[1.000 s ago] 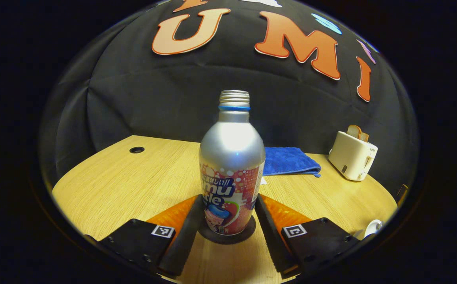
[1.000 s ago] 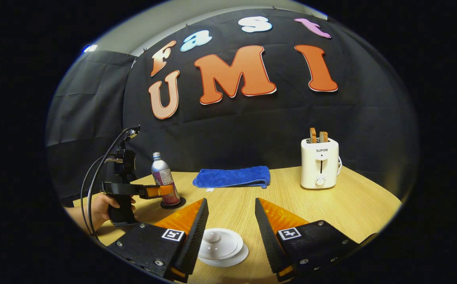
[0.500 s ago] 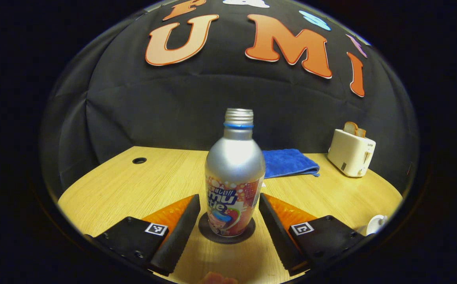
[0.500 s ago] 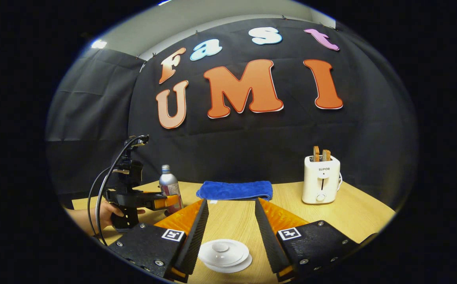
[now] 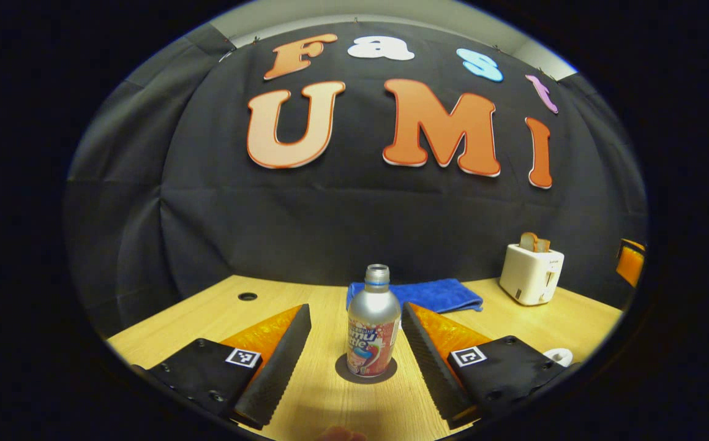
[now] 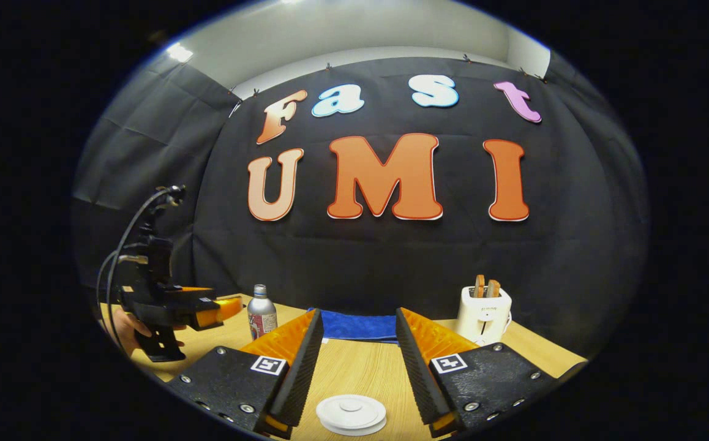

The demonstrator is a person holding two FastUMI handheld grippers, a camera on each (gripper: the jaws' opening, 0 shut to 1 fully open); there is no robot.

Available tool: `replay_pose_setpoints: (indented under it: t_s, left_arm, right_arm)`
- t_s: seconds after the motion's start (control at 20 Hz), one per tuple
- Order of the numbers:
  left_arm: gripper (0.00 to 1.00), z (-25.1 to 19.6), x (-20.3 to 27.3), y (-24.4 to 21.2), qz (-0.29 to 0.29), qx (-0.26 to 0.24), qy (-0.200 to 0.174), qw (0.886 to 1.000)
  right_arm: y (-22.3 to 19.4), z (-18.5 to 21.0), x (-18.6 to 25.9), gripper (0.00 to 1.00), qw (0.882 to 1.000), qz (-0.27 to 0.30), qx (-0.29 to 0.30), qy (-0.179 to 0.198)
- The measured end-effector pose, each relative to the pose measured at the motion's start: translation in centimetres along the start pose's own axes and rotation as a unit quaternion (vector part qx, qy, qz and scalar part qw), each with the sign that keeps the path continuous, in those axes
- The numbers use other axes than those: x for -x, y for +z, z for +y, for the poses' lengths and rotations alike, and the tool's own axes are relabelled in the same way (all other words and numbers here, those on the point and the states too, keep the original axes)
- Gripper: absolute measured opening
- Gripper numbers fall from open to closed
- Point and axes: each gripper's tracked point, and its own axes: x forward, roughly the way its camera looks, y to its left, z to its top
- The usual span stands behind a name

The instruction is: Open the teacup lid with one hand, grasp the water bottle and pour water into the teacup with the other hand; after pouring, place the water bottle on the coaster and then close the teacup lid.

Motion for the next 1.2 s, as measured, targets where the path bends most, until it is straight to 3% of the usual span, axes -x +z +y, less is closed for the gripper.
replay_pose_setpoints:
  t_s: [0.15,0.35,0.6,0.85,1.2]
  left_arm:
    - [0.97,0.2,2.3,3.1,-0.035,0.009,0.004,0.999]
    - [0.97,0.0,5.2,5.9,-0.063,0.004,0.004,0.998]
    - [0.96,-0.1,7.6,7.8,-0.094,-0.004,0.008,0.996]
    - [0.96,0.2,9.1,8.5,-0.114,-0.003,0.024,0.993]
    - [0.96,1.3,9.0,6.3,-0.091,0.003,0.040,0.995]
  right_arm:
    - [0.8,-0.1,0.2,0.76,1.000,-0.003,0.014,-0.017]
    - [2.7,0.6,0.9,0.85,1.000,-0.023,0.008,-0.013]
    - [4.3,0.7,1.2,0.88,0.999,-0.042,0.009,-0.012]
    - [4.6,0.7,1.4,0.88,0.999,-0.043,0.010,-0.009]
    - [4.4,0.2,1.5,0.89,0.999,-0.034,0.016,-0.019]
